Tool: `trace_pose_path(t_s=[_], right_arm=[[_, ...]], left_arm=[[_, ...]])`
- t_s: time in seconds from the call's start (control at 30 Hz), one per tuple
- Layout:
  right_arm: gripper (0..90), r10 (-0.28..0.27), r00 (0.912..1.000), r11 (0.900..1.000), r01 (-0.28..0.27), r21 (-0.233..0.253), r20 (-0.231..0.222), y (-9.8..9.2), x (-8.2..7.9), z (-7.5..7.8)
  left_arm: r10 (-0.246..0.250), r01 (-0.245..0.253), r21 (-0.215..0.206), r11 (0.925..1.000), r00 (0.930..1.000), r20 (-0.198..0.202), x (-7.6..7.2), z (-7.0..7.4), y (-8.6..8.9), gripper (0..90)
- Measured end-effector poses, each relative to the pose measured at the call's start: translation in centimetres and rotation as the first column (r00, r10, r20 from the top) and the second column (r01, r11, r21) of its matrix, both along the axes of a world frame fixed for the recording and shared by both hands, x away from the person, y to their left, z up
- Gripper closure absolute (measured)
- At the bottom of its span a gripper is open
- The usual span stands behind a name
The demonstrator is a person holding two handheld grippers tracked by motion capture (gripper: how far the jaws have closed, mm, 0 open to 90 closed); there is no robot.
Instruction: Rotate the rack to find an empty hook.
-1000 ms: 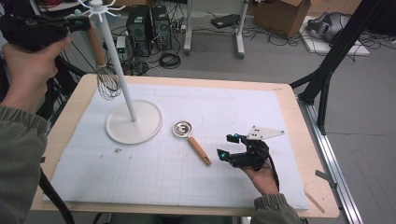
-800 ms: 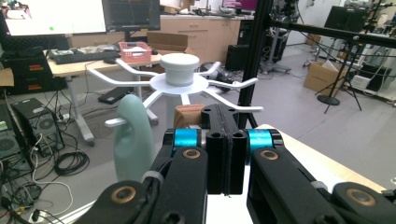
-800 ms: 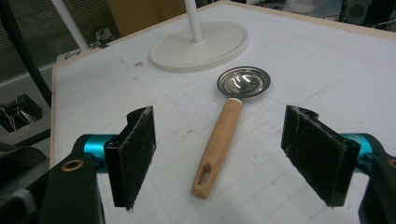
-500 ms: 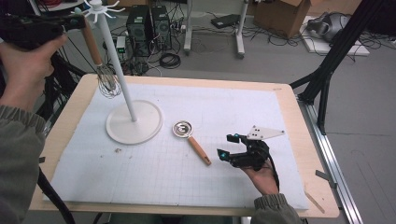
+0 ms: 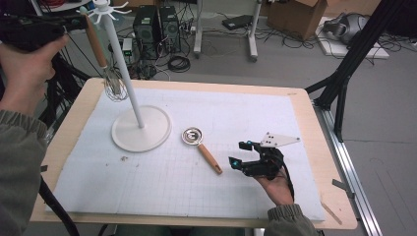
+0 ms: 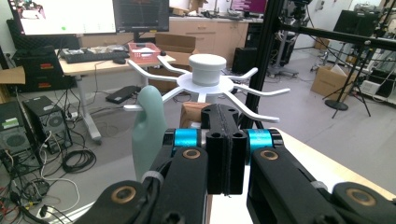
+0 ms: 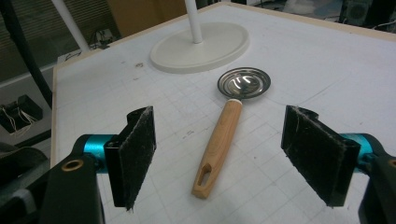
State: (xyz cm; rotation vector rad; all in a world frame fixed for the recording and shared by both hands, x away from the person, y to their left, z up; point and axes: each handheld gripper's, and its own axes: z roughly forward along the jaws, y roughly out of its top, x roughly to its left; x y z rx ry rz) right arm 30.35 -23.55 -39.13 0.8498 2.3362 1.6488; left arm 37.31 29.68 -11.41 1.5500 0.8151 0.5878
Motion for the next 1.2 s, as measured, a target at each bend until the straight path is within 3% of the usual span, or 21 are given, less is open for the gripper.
trace_pose_path(t_s=[0.3,0.6,0.73,0.87,1.0,1.2], right_arm=[[25.4,-0.001,1.0,1.0,0.001,0.0,0.001,0.0,0.0,0.0],[25.4,-0.003,0.9999,1.0,0.003,0.005,0.013,-0.1,-0.1,0.3],[25.4,-0.003,0.9999,1.0,0.003,0.008,0.017,-0.1,-0.3,0.4],[25.4,-0.008,0.9998,1.0,0.008,0.006,0.017,-0.1,-0.4,0.5],[25.4,-0.006,0.9998,1.0,0.006,-0.003,0.018,0.0,-0.5,0.5],[25.4,-0.008,0.9998,1.0,0.008,-0.013,0.017,0.2,-0.7,0.6]], left_arm=[[-0.006,0.006,0.009,0.9999,1.0,-0.003,0.0,0.0,0.2,89.5],[-0.083,0.083,0.041,0.9957,0.9964,0.014,-1.4,-0.3,0.1,87.3],[-0.129,0.128,0.049,0.9906,0.9914,0.022,-2.2,-0.9,-0.1,84.9],[-0.153,0.151,0.083,0.985,0.9881,0.016,-2.9,-1.5,-0.3,82.9],[-0.18,0.178,0.074,0.9812,0.9833,0.022,-3.6,-2.3,-0.4,80.3],[-0.209,0.209,0.079,0.9748,0.9779,-0.006,-4.4,-4.0,-0.7,72.2]])
